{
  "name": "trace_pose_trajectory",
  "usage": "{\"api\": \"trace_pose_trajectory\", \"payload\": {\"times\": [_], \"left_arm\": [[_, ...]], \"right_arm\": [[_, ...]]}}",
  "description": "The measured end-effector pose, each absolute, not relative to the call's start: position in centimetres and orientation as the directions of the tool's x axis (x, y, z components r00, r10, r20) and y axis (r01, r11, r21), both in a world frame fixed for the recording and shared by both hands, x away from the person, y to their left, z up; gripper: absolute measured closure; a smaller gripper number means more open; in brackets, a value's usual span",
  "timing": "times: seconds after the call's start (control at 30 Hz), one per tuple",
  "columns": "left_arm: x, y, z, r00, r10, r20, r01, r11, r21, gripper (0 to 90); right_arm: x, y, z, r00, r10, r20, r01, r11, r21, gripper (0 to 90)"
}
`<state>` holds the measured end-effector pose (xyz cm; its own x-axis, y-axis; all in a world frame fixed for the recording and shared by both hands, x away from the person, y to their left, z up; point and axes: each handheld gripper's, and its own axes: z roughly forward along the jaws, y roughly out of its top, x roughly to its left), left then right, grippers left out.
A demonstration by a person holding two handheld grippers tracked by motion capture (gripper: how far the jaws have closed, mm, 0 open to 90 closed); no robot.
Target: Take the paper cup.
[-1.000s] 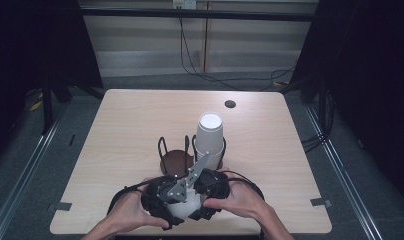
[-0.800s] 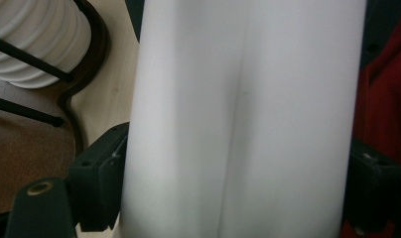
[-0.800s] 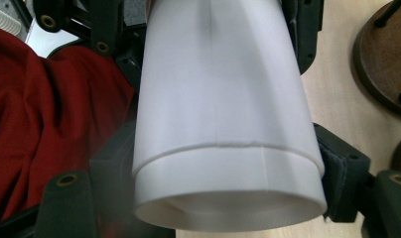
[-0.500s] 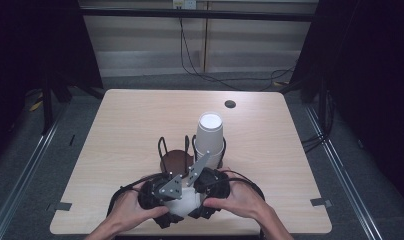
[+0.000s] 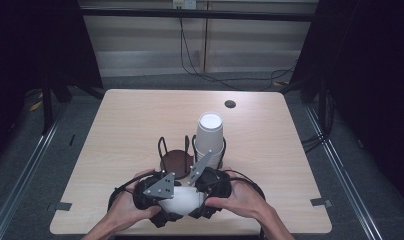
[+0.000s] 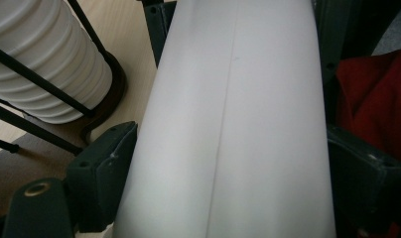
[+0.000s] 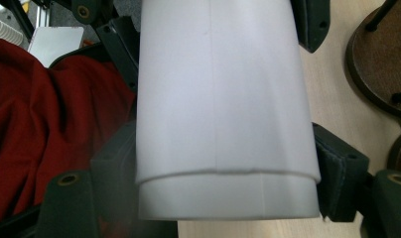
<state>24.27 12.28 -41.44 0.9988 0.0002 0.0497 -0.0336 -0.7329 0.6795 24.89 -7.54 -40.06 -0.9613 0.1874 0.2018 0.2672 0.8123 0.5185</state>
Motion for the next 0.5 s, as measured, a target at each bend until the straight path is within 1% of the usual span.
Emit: {"api": "trace_pose_trajectory", "payload": {"times": [0.1,0.27,0.37,0.5], "left_arm": [[24.3,12.4,-41.4,0.999,0.002,0.041,-0.027,-0.722,0.691,14.3],[24.4,12.8,-41.1,1.0,0.029,0.008,0.013,-0.665,0.746,14.5],[24.7,13.4,-40.7,0.999,0.049,0.005,0.026,-0.618,0.786,15.5],[24.9,14.0,-40.4,0.998,0.069,-0.009,0.048,-0.588,0.808,15.5]], "right_arm": [[24.9,-7.6,-40.1,-0.96,0.185,0.211,0.27,0.812,0.518,26.0],[24.9,-8.0,-40.1,-0.958,0.186,0.218,0.276,0.803,0.528,26.1],[25.0,-8.5,-40.2,-0.956,0.199,0.214,0.284,0.808,0.516,26.0],[25.1,-9.3,-40.5,-0.948,0.23,0.218,0.312,0.799,0.514,26.0]]}}
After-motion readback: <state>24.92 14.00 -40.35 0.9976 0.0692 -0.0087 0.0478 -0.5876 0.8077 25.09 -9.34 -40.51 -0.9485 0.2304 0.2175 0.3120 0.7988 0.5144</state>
